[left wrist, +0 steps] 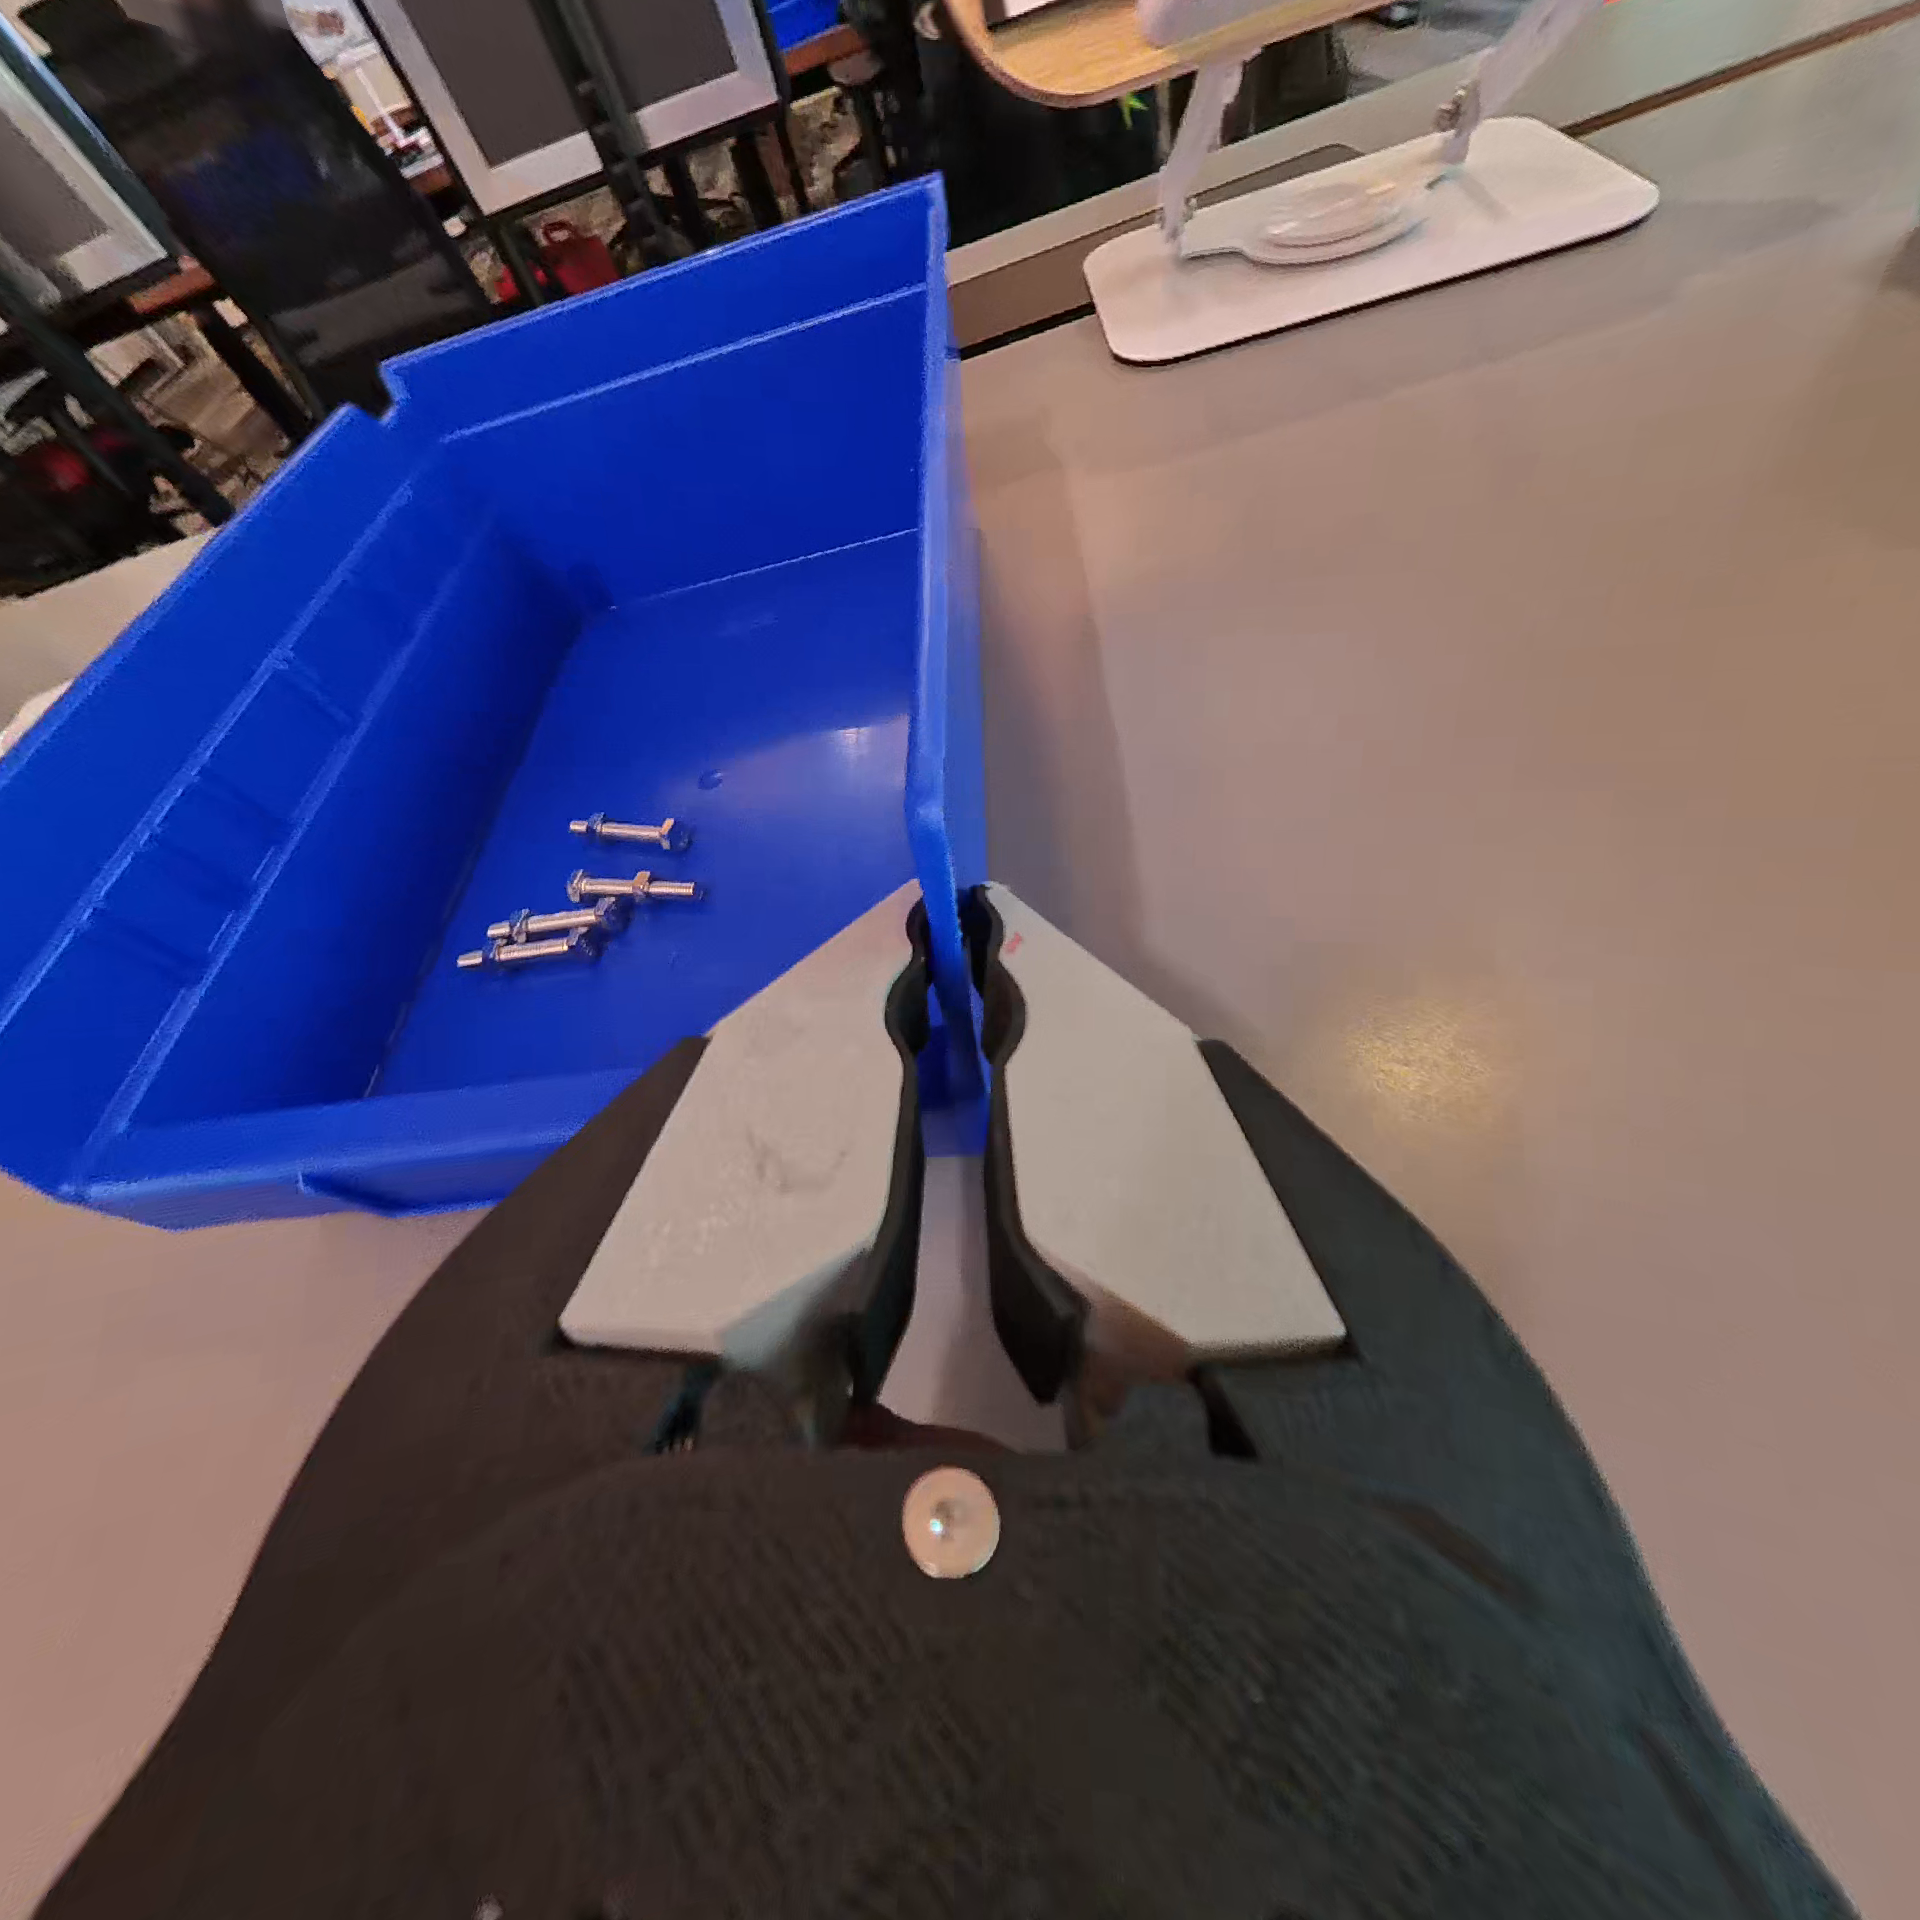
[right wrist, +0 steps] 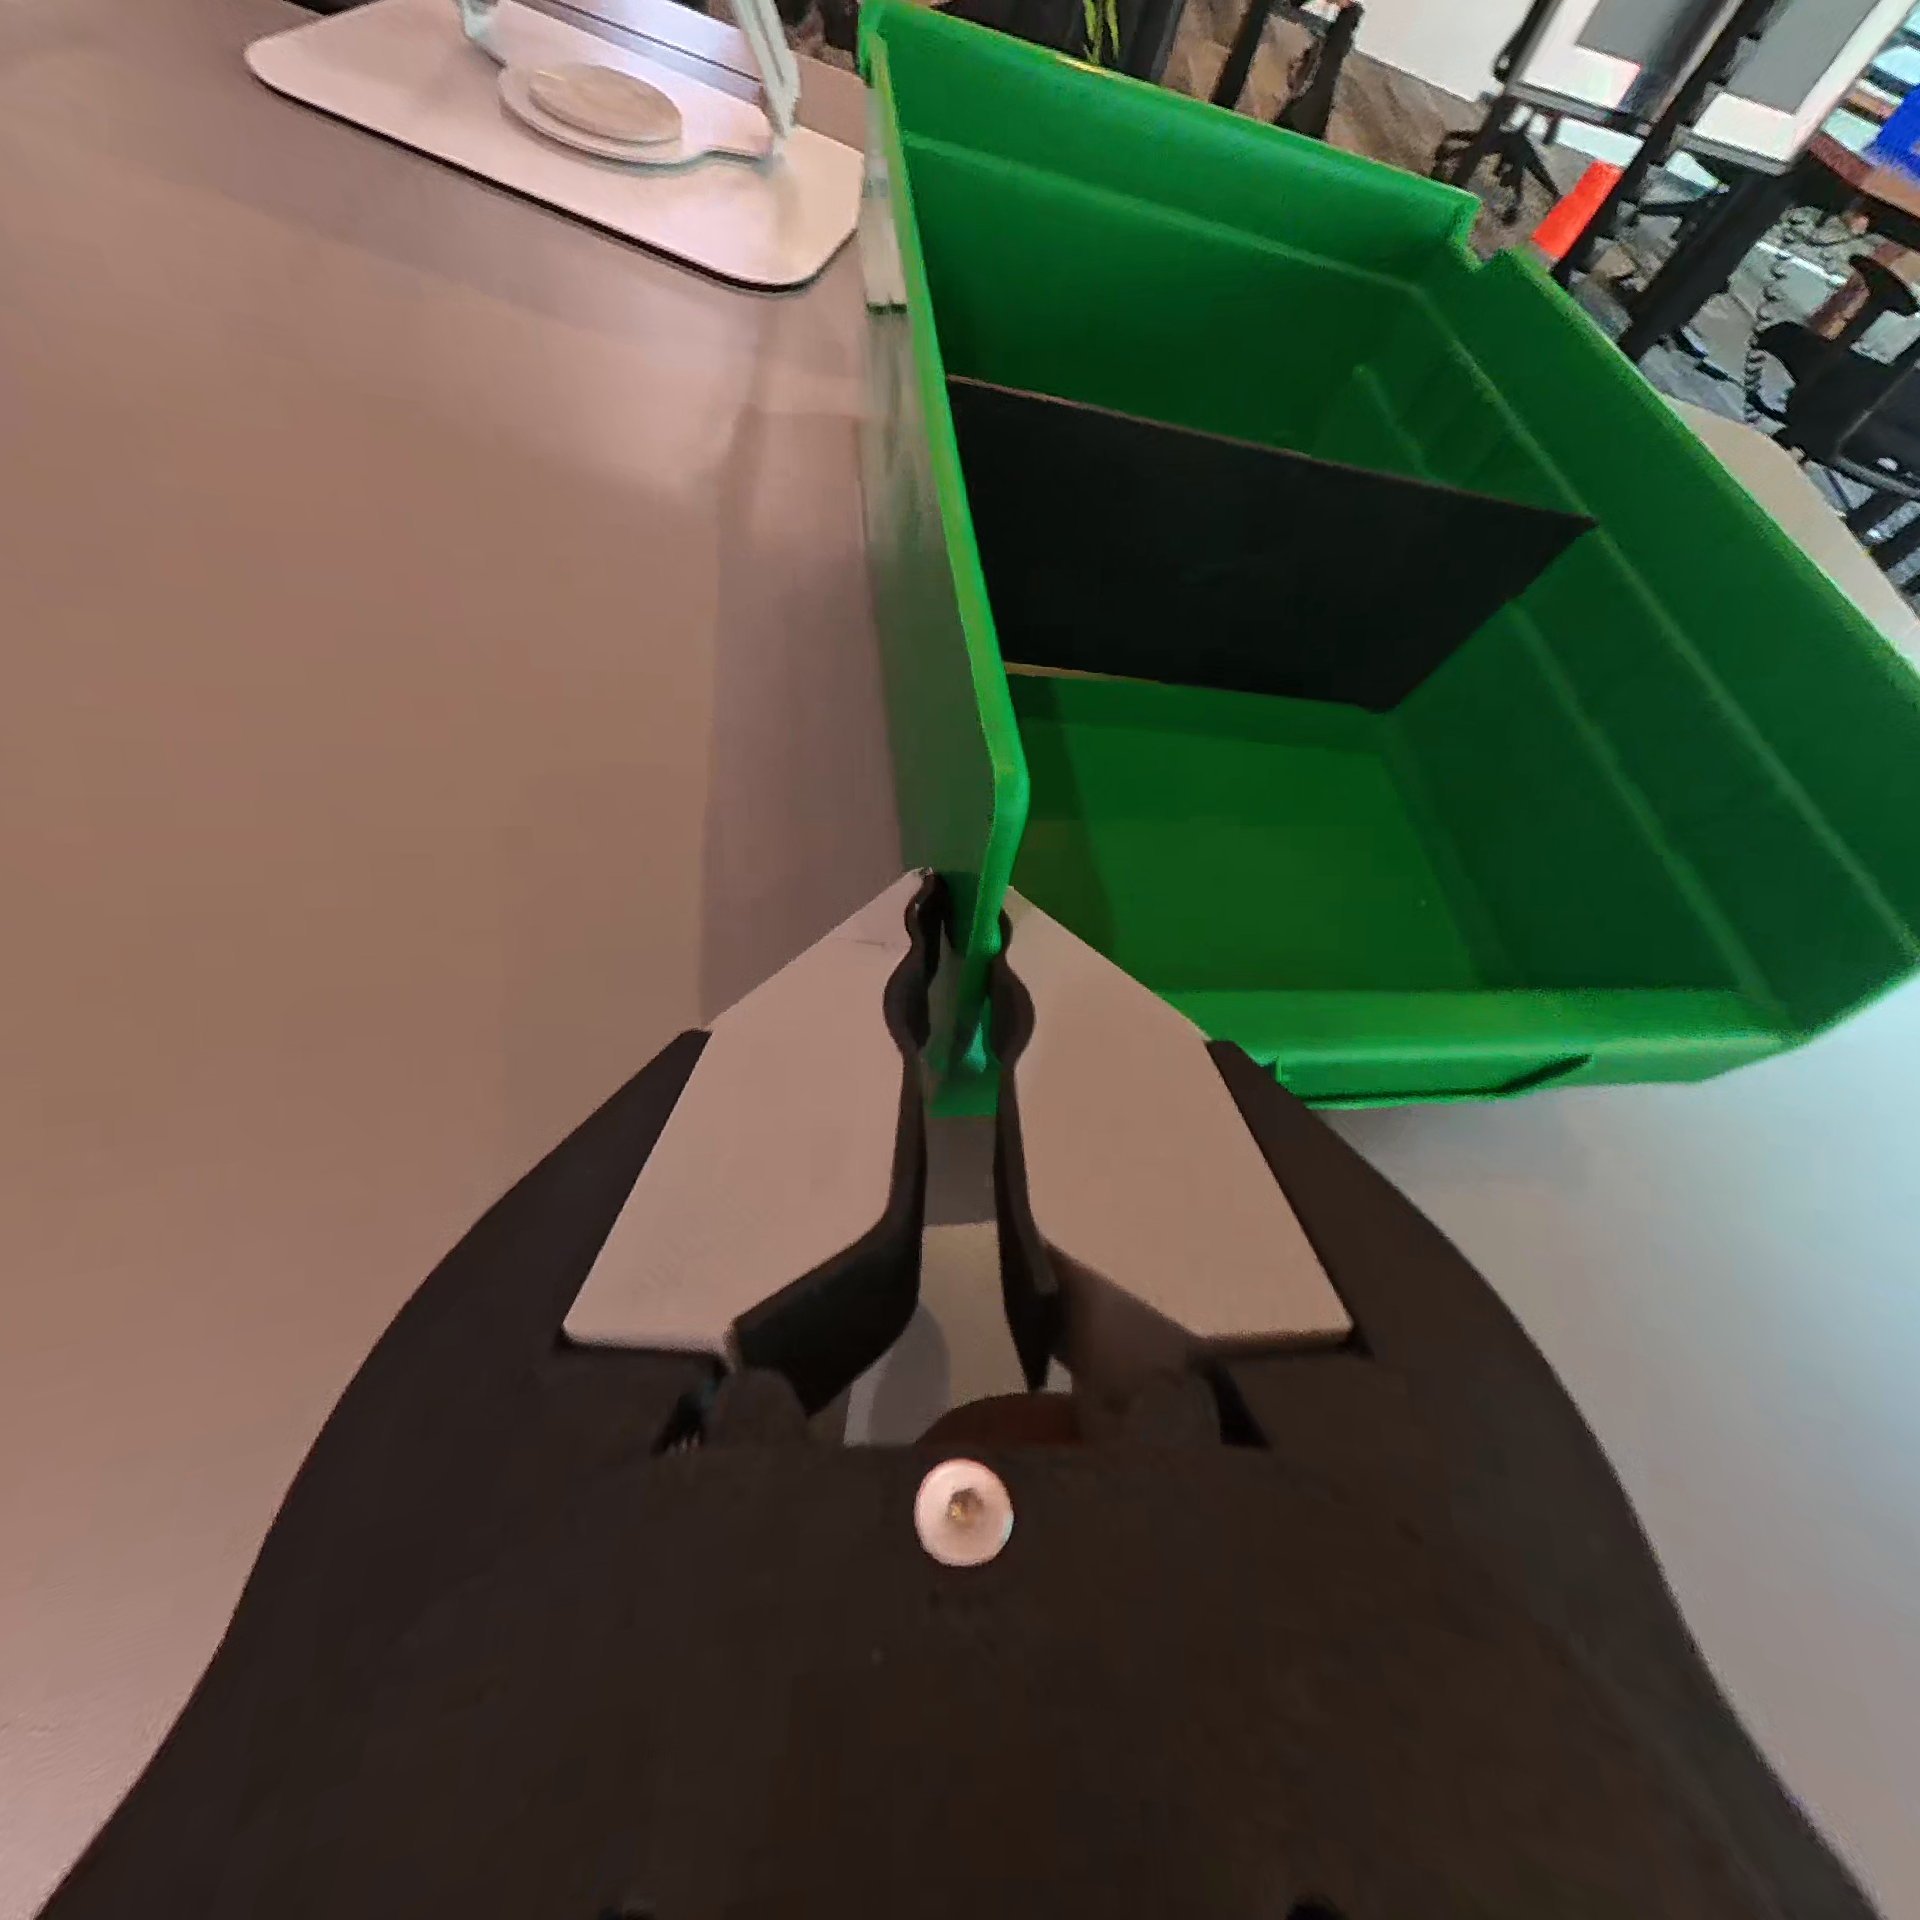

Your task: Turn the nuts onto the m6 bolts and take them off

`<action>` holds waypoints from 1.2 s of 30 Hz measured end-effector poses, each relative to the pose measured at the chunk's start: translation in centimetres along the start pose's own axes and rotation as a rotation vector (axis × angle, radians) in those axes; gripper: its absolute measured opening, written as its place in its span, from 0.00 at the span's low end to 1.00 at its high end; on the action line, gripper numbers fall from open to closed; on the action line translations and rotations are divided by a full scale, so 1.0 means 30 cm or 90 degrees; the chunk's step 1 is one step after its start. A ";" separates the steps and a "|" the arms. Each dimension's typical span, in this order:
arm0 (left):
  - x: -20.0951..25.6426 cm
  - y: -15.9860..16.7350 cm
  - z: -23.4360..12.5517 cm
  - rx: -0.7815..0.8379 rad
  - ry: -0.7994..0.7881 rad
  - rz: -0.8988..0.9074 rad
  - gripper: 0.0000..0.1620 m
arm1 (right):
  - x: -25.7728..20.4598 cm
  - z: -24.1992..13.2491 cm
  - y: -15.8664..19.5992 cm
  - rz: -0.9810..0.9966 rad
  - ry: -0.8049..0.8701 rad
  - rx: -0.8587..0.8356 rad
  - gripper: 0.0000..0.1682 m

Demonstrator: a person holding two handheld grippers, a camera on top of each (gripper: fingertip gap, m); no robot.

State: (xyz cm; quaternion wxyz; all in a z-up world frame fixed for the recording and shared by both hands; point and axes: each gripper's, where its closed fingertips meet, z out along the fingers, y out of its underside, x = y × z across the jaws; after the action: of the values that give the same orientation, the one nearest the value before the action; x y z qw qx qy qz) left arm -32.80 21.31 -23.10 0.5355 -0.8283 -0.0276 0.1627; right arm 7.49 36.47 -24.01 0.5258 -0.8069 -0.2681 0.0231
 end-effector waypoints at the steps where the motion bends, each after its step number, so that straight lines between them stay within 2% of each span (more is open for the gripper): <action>1: -0.004 0.003 -0.003 -0.002 -0.003 -0.010 0.01 | 0.010 -0.004 0.005 0.001 0.009 -0.001 0.02; 7: 0.018 -0.002 0.004 -0.015 -0.027 -0.038 0.02 | 0.033 -0.002 0.008 -0.020 0.070 -0.005 0.03; 10: 0.055 -0.029 -0.010 0.006 -0.028 0.009 0.05 | 0.054 0.000 0.005 -0.056 0.105 -0.017 0.05; 12: 0.045 -0.072 -0.055 0.038 -0.029 0.021 0.19 | 0.069 -0.047 -0.018 -0.075 0.116 0.013 0.09; 15: 0.034 -0.189 -0.160 0.096 -0.027 0.027 0.33 | 0.064 -0.172 -0.122 -0.071 0.102 0.102 0.19; 18: 0.191 -0.323 -0.232 0.189 0.062 0.024 0.30 | -0.063 -0.267 -0.247 -0.070 -0.001 0.186 0.26; 20: 0.320 -0.354 -0.185 0.191 0.110 0.033 0.21 | -0.198 -0.256 -0.282 -0.071 -0.089 0.188 0.28; 21: 0.362 -0.359 -0.137 0.185 0.106 0.038 0.19 | -0.245 -0.224 -0.292 -0.079 -0.101 0.183 0.29; 24: 0.450 -0.383 0.024 0.188 0.085 0.024 0.20 | -0.309 -0.071 -0.338 -0.075 -0.066 0.192 0.32; 25: 0.460 -0.387 0.080 0.185 0.068 0.020 0.19 | -0.308 -0.012 -0.351 -0.063 -0.041 0.194 0.36; 27: 0.460 -0.402 0.177 0.184 0.026 0.016 0.18 | -0.295 0.098 -0.378 -0.041 0.007 0.208 0.37; 30: 0.438 -0.452 0.280 0.207 -0.022 0.031 0.25 | -0.258 0.223 -0.416 -0.024 0.066 0.194 0.41; 33: 0.414 -0.494 0.364 0.220 -0.027 -0.006 0.32 | -0.256 0.253 -0.524 -0.013 0.063 0.260 0.43; 36: 0.415 -0.477 0.444 0.193 -0.023 0.003 0.40 | -0.284 0.332 -0.526 -0.043 0.062 0.254 0.44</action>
State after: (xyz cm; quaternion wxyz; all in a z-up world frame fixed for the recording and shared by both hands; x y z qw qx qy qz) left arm -23.17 41.83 -18.26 0.6535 -0.7349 -0.0104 0.1810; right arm -9.42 45.68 -16.96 0.6881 -0.6774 -0.2594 0.0193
